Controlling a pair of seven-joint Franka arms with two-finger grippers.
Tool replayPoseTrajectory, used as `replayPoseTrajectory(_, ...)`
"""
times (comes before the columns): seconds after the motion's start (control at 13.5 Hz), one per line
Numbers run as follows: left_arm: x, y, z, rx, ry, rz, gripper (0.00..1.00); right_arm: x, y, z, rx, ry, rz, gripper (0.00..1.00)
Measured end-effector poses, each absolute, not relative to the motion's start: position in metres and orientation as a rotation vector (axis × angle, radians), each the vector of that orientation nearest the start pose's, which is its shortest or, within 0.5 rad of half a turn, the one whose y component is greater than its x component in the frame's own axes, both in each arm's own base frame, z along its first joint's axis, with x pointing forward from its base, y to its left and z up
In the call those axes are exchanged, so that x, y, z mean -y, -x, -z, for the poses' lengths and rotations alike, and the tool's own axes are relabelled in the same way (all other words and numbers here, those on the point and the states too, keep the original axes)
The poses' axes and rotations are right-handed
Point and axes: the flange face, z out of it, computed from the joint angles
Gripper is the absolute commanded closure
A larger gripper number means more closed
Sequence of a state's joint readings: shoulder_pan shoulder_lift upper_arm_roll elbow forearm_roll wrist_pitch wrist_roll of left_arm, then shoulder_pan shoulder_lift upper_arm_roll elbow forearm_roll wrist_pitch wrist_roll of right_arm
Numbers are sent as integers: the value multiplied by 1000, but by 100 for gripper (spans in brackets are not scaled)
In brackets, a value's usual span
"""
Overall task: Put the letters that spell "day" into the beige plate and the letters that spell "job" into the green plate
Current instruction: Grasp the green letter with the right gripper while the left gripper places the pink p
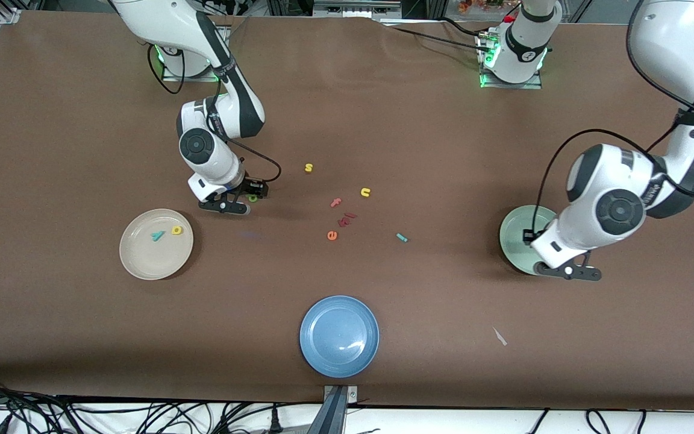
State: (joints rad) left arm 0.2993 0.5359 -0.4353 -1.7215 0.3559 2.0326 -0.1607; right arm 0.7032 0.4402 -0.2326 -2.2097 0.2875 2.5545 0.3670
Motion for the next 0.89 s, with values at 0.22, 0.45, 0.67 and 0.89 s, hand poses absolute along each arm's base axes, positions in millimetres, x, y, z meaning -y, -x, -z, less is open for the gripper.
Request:
replayPoseTrajectory(0.22, 23, -630, -238, -195, 3034, -356, 71, -239, -487, -176, -193, 3116, -130, 29)
replayPoseTrajectory(0.45, 31, -624, -202, -214, 3058, -404, 52, -239, -488, -172, -182, 3119, -128, 37)
replayPoseTrajectory(0.67, 32, -624, -197, -213, 3062, -413, 0, -239, -490, -173, -174, 3119, -123, 46)
replayPoseTrajectory(0.89, 41, -635, -212, -168, 3088, -355, 0, -240, -491, -174, -172, 3118, -119, 51)
